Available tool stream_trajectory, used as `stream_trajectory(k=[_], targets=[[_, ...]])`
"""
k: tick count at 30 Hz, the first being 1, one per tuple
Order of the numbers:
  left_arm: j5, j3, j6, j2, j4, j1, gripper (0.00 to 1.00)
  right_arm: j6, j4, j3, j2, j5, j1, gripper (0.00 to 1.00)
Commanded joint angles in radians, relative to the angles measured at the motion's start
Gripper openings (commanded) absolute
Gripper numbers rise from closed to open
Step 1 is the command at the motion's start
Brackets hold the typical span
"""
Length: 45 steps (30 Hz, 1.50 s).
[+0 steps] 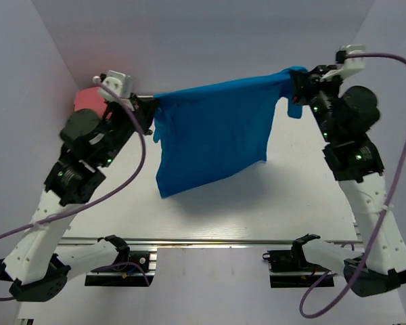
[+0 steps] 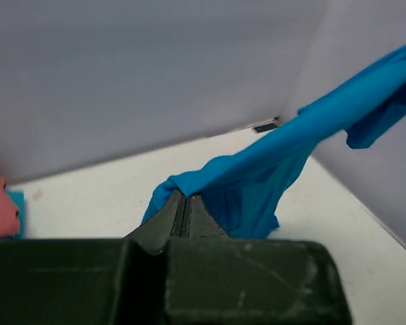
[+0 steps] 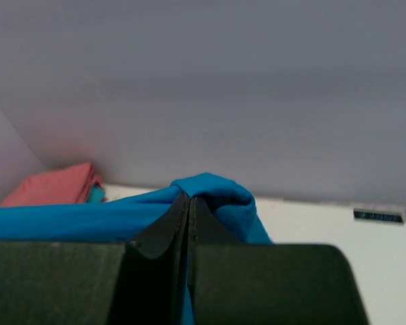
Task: Fold and stack the t-shirts
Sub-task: Flatten out the tshirt
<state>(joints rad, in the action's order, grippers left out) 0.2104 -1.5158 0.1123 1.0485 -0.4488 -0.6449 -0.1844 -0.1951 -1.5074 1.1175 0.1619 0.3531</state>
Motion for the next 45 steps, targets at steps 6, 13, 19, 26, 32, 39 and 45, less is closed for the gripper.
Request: stream_trajectory(k=[6, 13, 19, 26, 32, 39, 45], targets=[[-0.316, -0.210, -0.094, -0.153, -0.021, 0.014, 0.00, 0.163, -0.012, -0.188, -0.165, 0.008, -0.008, 0.00], [-0.454, -0.472, -0.085, -0.131, -0.100, 0.024, 0.00, 0.177, -0.078, -0.381, -0.234, -0.056, -0.008, 0.00], [-0.477, -0.498, -0.066, -0.111, -0.111, 0.024, 0.00, 0.181, -0.104, -0.393, -0.257, -0.021, -0.011, 0.00], [-0.344, -0.303, -0.075, -0.079, -0.062, 0.024, 0.00, 0.168, -0.015, -0.203, -0.259, 0.002, -0.008, 0.00], [-0.073, 0.070, -0.085, -0.061, 0.103, 0.024, 0.00, 0.131, 0.214, 0.133, -0.197, 0.163, -0.008, 0.00], [0.161, 0.310, 0.032, 0.230, 0.233, 0.033, 0.00, 0.016, 0.384, 0.447, 0.097, 0.251, -0.012, 0.00], [0.083, 0.240, 0.070, 0.611, 0.260, 0.122, 0.00, -0.052, 0.255, 0.239, 0.552, 0.254, -0.022, 0.00]])
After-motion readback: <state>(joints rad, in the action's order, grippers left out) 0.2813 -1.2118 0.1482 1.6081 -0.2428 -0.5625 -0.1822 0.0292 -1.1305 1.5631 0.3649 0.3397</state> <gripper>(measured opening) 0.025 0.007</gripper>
